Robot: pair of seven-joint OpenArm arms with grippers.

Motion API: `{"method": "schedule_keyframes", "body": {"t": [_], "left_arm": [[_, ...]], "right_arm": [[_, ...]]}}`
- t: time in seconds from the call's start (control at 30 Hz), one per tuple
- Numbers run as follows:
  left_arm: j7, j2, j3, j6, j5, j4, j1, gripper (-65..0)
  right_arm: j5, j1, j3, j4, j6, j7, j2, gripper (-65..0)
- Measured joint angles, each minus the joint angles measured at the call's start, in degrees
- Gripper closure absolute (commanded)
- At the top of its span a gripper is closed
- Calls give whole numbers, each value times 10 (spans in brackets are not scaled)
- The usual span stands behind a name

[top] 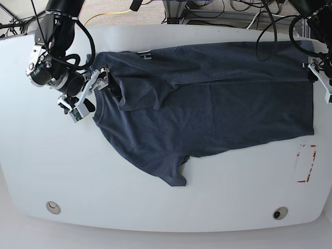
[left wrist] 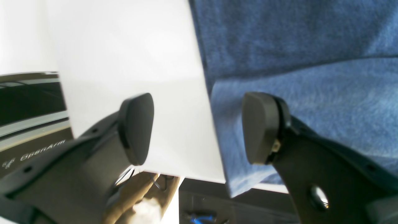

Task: Fold the T-shirt properly
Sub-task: 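Pull the grasped edge with both grippers to straighten the shirt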

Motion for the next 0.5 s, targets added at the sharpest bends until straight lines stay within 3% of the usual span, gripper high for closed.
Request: {"method": "schedule_keyframes", "body": {"t": [0.17,0.5], "left_arm": [[1,3,-16,0,0,35,-19,-408],[-24,0,-41,0,5,68,4,-408]], "right_arm": [[3,-60,25,1,0,2,4,-501],[3,-116,88,0,0,4,17,-498]]}}
